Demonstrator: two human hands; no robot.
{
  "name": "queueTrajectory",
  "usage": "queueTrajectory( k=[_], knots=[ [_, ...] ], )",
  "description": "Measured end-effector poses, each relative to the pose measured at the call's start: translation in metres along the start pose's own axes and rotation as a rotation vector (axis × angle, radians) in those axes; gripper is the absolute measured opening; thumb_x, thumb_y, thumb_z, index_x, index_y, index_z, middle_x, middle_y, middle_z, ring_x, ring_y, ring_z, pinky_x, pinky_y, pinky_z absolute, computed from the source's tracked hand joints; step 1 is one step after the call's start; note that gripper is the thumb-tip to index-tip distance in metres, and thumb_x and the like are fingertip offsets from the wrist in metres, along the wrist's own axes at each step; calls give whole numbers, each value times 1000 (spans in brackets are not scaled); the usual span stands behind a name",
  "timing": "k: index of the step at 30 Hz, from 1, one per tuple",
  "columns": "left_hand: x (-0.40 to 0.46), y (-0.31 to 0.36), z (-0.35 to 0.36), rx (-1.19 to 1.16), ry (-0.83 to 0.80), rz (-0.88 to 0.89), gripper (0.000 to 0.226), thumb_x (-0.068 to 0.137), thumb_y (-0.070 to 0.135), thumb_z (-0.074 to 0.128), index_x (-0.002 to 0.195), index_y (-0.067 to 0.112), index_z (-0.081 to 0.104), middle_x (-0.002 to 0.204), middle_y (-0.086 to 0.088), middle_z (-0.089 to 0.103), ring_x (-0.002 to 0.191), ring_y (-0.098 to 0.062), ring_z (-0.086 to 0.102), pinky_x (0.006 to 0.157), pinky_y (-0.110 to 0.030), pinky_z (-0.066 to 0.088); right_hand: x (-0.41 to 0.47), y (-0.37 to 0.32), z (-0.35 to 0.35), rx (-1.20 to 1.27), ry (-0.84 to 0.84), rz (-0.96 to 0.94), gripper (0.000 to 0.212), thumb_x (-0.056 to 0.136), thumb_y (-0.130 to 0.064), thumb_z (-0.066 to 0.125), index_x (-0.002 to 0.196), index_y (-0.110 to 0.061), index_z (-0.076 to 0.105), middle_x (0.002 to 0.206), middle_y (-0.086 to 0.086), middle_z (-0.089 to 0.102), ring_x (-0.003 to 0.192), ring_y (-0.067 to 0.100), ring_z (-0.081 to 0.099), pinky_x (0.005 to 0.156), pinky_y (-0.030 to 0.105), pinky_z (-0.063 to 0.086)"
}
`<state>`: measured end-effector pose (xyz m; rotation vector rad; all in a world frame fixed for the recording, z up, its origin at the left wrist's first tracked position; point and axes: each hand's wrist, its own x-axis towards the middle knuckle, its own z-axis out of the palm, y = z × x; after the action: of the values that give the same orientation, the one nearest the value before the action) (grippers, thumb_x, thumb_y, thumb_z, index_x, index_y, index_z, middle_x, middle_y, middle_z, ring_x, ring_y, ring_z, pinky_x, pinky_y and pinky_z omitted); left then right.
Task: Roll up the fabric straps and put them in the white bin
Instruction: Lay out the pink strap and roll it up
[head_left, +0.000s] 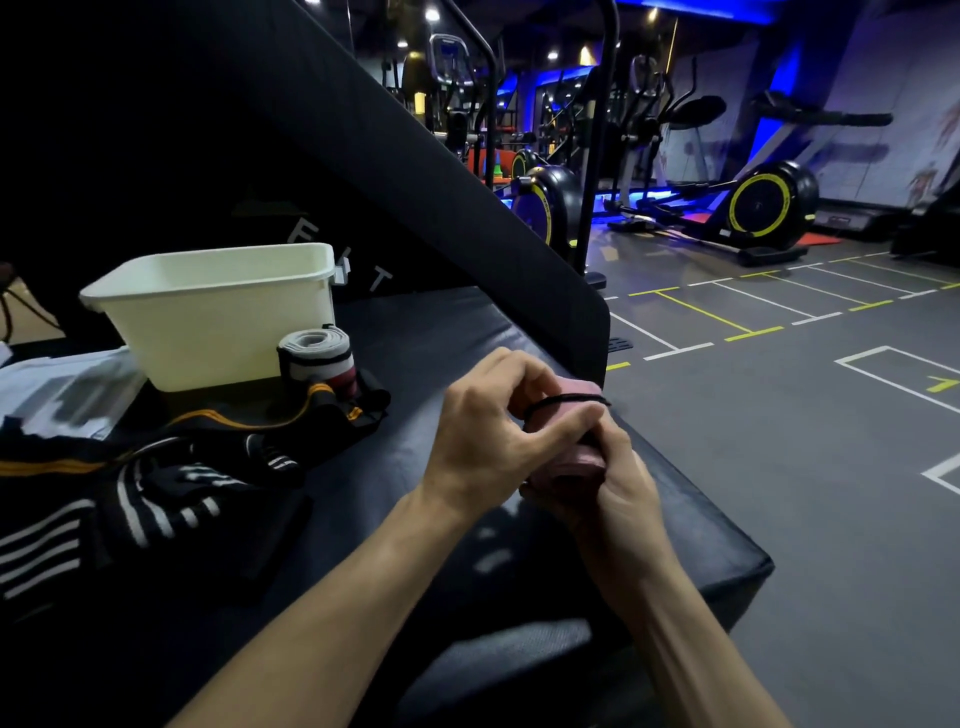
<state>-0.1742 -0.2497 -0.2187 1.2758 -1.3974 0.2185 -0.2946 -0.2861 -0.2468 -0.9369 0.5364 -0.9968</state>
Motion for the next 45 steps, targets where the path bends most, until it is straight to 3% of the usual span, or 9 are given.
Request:
queueTrajectory(
  k=[4,9,16,21,27,32,37,41,45],
  knots=[
    [0,0,1,18,25,-7,34,79,43,83,83,14,66,79,1,62,72,-16,62,65,-38,53,1,0,6,33,-26,7,40,102,-40,50,88,-19,81,90,14,76,74,25,70,67,41,56],
    [4,-4,-4,-60,101,-92,27,85,38,78,85,15,63,83,-2,63,75,-20,64,70,-40,55,6,-1,16,-9,-38,0,57,91,-55,58,127,-11,64,117,23,71,96,33,72,73,45,57],
    [10,5,-9,-16,88,-165,20,92,23,75,79,13,62,65,7,61,60,-11,59,60,-28,52,0,6,18,79,-53,-4,40,104,-42,47,122,-13,66,108,17,76,92,29,73,85,55,57],
    [3,12,-25,57,92,-165,26,93,22,74,73,14,58,58,10,54,54,-7,51,55,-20,43,-9,8,31,106,-60,27,35,103,-40,48,113,-15,71,95,11,77,79,21,73,72,44,58],
    [-24,13,-98,204,163,-159,25,93,20,75,75,14,59,63,8,57,58,-7,54,59,-20,44,-32,30,67,-168,-283,92,49,96,-56,51,127,-19,58,115,13,73,90,19,72,71,38,56],
    [-60,9,-142,240,117,-206,24,94,28,74,77,18,60,73,7,59,68,-11,61,66,-27,51,-46,52,76,-267,-394,42,53,80,-44,73,121,-12,63,115,10,74,110,27,71,95,53,56],
    [-81,9,-178,200,-2,-324,15,90,29,79,83,20,69,81,11,69,77,-9,69,72,-21,54,-53,56,74,-484,-400,-128,55,63,-26,82,112,-14,61,105,2,75,98,13,73,79,23,57],
    [-83,-2,-210,402,118,-295,12,89,24,78,86,26,67,83,14,66,79,-4,64,71,-21,50,-51,52,95,-581,-418,-202,62,62,-18,86,118,-26,59,103,-2,74,88,8,73,72,19,55],
    [-83,-16,-235,613,140,-383,16,89,24,74,104,26,70,108,14,64,103,-12,58,92,-35,50,-14,34,147,-725,-410,-373,53,70,-18,89,114,-21,61,103,-1,72,93,2,67,79,15,50]
  ],
)
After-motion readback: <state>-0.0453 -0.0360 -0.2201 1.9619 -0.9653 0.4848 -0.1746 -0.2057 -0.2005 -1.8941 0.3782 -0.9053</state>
